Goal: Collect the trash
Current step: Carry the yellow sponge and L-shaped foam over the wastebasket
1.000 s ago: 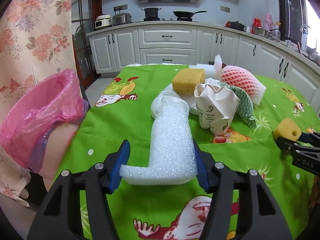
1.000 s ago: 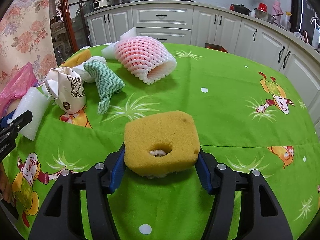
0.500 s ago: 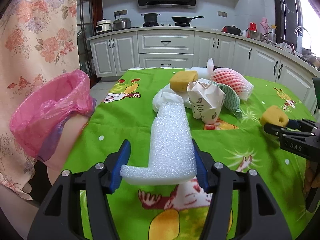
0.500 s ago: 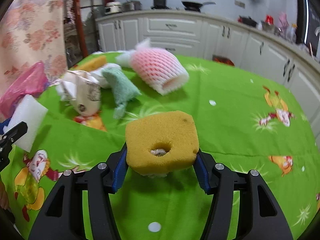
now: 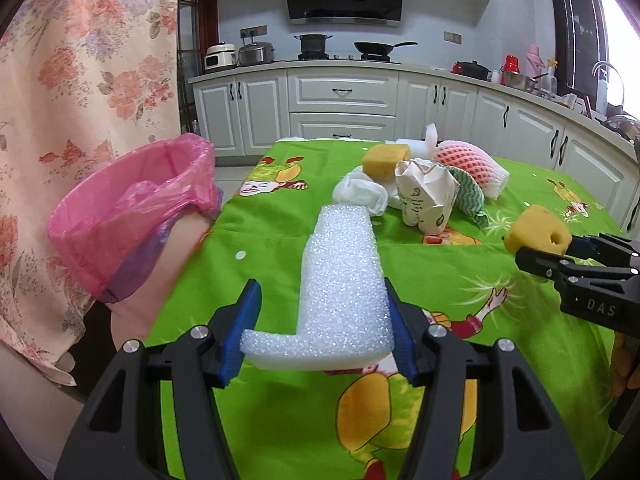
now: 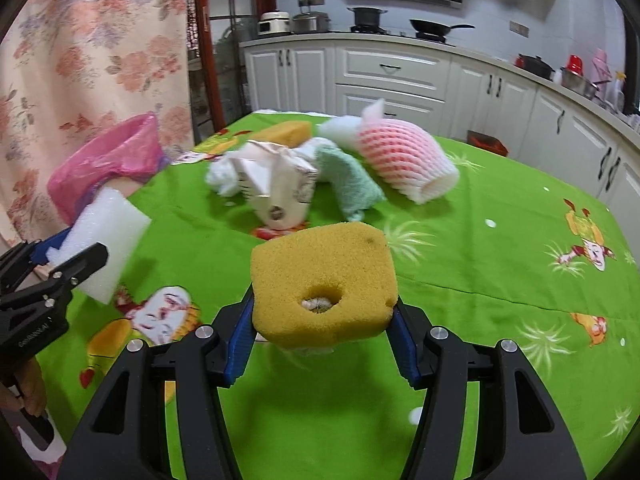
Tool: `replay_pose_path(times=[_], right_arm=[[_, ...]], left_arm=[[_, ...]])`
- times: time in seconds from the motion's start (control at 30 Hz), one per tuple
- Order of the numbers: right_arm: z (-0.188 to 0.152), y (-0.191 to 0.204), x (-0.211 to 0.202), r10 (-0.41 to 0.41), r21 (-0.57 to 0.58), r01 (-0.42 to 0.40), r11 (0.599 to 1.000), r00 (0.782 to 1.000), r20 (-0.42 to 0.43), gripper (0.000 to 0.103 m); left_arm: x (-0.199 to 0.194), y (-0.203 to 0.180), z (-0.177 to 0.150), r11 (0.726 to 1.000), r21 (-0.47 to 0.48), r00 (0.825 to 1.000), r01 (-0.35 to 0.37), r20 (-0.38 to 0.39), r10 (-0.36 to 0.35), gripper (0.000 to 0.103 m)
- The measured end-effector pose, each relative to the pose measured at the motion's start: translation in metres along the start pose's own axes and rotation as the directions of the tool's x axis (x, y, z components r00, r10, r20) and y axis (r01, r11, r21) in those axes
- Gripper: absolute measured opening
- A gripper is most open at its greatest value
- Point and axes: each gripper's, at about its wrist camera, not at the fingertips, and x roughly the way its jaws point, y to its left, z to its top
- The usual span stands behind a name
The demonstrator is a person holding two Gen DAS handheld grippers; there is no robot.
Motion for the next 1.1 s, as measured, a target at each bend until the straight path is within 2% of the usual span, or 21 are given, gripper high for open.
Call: replay_pose_path(times=[0.27, 0.63, 0.87, 1.1], right_arm=[[0.01, 0.036, -0.004, 0.066, -0.053, -0.064, 0.997, 0.997, 0.037, 0.056], [0.025, 0.089, 0.008, 0.169, -0.131, -0.162, 0.978, 0.985, 0.044, 0.056], [0.035, 0.125, 0.019, 0.242, -0.201, -0.231, 0.952, 0.97, 0.027, 0.056], [0.07, 0.157, 0.032, 0.322, -0.238, -0.303, 0.923, 0.946, 0.046, 0.056]], left_arm=[[-0.012, 0.024, -0.005, 0.998, -0.053, 1.0, -0.016, 0.018, 0.017, 0.057], [-0.028, 0.064, 0.003, 0.992, -0.109, 0.996, -0.056, 0.065, 0.063, 0.058], [-0.035, 0.095, 0.009, 0.984, -0.155, 0.992, -0.09, 0.078, 0.103, 0.058], [-0.043, 0.137, 0.038, 0.972, -0.183, 0.976, -0.147, 0.136, 0.173, 0.058]])
